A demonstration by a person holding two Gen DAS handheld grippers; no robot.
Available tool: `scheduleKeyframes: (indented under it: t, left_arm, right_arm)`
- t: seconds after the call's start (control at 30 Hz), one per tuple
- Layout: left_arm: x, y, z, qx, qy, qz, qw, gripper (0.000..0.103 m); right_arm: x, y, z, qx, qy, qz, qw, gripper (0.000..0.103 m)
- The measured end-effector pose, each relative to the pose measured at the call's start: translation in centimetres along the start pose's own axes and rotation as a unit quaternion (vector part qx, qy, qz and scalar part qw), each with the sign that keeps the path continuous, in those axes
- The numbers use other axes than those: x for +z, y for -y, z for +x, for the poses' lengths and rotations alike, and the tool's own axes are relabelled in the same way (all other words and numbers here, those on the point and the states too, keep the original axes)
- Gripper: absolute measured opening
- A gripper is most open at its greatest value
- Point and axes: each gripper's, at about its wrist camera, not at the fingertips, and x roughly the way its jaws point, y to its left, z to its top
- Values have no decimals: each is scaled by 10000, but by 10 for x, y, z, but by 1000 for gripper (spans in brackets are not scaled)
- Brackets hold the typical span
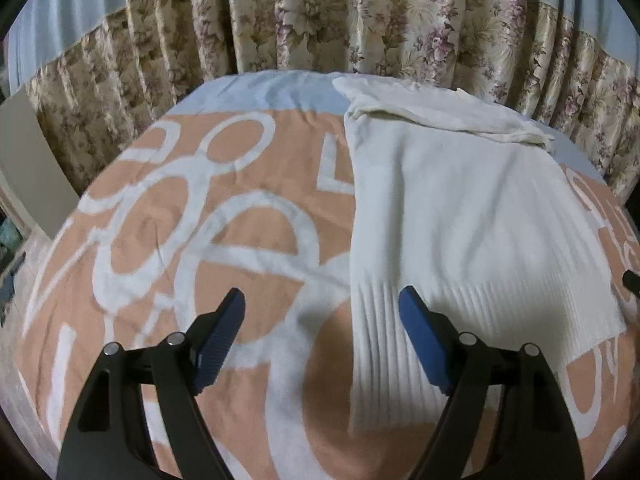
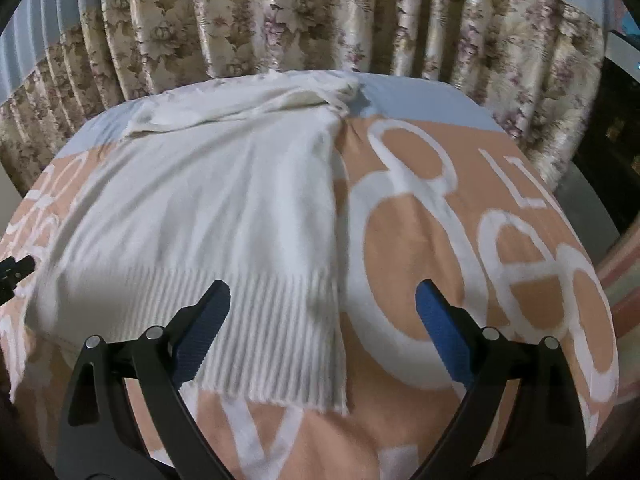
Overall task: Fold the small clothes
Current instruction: 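Withdraw the right gripper to the ribbed hem and move the left gripper beside it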
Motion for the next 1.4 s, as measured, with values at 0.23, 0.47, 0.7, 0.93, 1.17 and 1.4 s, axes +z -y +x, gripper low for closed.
scheduleKeyframes:
  t: [0.23, 0.47, 0.7, 0.93, 1.17, 1.4]
  left_arm:
    - [-12, 6, -6, -25, -4, 29, 10000, 80]
    - [-19, 6, 1, -50, -138, 86, 9999, 80]
    - [-25, 8, 4, -43, -182, 155, 9997, 80]
    - [-30, 10, 6, -24, -181, 201, 9996, 80]
    - [-36, 9, 8, -51, -105, 176, 9998, 83]
    - [-34, 10, 11, -25, -104, 141, 9998, 83]
  right_arm:
    - [-11, -14, 3, -33, -192, -375, 9991, 94]
    - [-23, -18, 10, 48, -437, -326, 9985, 94]
    - [-30, -13, 21, 96, -653, -136, 9977, 94]
    - [-34, -7, 27, 194, -660, 80, 9976, 98]
    - [-38, -5, 24, 210, -520, 96, 9984, 98]
    - [-39, 5, 20, 403, -426, 291, 9979, 98]
